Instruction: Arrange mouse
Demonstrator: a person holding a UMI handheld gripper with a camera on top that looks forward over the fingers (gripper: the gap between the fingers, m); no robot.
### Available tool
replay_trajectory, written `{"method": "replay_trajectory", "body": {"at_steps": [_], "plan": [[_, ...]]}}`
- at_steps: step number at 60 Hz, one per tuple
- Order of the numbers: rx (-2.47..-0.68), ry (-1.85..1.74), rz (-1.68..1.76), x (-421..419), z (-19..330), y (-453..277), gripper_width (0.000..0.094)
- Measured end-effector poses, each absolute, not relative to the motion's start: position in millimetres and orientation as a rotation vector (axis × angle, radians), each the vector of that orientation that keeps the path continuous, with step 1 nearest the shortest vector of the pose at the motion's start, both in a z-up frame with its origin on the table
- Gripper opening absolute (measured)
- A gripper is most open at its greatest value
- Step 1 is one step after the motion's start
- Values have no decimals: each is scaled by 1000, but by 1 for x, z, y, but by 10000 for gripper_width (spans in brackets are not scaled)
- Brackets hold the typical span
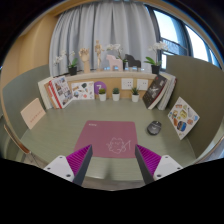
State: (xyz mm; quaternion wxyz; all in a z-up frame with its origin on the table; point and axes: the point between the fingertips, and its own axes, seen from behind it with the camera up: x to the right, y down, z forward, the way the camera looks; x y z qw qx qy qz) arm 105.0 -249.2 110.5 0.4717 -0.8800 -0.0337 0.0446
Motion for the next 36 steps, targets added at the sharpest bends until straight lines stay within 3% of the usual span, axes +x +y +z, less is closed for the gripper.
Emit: {"method": "replay_trajectory", "body": {"at_steps": [16,36], "plan": [[-2275,57,-3,231,33,-220,851],[-2324,43,35,273,0,-105,853]]}}
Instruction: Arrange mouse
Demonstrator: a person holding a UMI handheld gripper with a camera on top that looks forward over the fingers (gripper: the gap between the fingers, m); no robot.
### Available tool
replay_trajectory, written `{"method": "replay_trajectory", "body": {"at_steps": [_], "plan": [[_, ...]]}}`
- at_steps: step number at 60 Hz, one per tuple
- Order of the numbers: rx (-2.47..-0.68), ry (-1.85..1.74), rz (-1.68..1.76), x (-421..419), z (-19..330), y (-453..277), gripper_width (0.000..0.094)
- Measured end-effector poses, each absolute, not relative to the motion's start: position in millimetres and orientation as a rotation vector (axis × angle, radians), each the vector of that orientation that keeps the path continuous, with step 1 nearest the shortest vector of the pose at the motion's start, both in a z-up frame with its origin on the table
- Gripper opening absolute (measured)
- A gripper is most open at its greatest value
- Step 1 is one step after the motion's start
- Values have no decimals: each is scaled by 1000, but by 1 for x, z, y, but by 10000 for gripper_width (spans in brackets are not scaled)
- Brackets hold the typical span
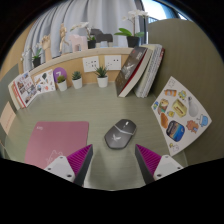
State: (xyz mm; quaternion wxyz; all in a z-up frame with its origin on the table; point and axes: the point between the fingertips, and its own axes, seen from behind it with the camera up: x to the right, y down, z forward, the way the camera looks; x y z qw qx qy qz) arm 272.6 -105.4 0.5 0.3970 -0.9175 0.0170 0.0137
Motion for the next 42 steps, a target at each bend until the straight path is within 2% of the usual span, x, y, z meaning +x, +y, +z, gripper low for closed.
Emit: {"method": "replay_trajectory", "body": {"at_steps": [13,20,28,42], "plan": [[-2356,1,63,272,-6,-55,835],[-2367,-33,83,269,-7,-37,650],[-2401,-71,77,268,-15,-28,530],[-2409,-105,79,267,-17,-25,440]]}}
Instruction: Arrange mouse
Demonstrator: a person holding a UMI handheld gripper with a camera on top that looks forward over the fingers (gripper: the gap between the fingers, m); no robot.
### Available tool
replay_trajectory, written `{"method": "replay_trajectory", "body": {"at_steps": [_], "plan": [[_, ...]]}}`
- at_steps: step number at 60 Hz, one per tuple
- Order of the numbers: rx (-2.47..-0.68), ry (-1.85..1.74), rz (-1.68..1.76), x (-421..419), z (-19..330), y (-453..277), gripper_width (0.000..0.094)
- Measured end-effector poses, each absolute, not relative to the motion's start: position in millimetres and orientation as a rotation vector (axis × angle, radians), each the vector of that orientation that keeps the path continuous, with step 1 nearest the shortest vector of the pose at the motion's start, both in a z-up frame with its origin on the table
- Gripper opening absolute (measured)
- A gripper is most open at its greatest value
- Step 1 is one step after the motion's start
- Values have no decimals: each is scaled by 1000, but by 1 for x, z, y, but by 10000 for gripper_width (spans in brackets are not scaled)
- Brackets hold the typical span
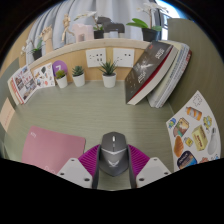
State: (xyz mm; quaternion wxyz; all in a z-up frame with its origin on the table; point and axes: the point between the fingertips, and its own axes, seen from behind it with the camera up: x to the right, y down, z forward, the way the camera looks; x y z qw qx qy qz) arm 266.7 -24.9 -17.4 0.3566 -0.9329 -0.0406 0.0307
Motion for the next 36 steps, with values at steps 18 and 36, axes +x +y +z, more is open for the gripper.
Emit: {"method": "replay_trajectory", "body": {"at_steps": [18,36], "plan": [[-2480,-113,80,267,-20,-26,355],[-2302,68,-9,271,122,1,357]]}}
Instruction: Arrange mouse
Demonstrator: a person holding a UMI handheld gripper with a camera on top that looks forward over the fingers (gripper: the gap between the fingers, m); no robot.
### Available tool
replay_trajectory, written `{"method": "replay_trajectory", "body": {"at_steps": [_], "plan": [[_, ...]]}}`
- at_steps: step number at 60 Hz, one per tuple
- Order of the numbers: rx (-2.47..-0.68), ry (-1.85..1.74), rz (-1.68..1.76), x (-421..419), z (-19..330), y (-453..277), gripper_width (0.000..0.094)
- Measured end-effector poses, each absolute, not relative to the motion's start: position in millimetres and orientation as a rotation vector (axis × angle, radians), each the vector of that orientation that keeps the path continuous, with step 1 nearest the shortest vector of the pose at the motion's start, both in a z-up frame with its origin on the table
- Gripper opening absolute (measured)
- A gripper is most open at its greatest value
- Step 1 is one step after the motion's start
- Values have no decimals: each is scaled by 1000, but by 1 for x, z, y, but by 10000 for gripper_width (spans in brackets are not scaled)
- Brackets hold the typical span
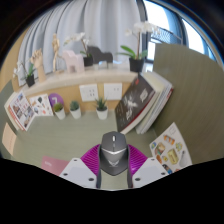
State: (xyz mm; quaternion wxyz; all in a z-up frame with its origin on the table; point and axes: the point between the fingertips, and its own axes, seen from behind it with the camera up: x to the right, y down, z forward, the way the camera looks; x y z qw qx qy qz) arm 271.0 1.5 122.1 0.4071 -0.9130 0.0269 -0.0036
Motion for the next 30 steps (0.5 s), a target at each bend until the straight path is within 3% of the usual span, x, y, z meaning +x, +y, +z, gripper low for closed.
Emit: {"method": "replay_trajectory", "body": {"at_steps": [9,16,22,30], "plan": [[-2100,64,-32,234,253,6,357],[-2013,35,4,178,310,-9,355],[-2010,-11,13,135,309,-18,354],[-2128,-13,60,90,231,-32,355]]}}
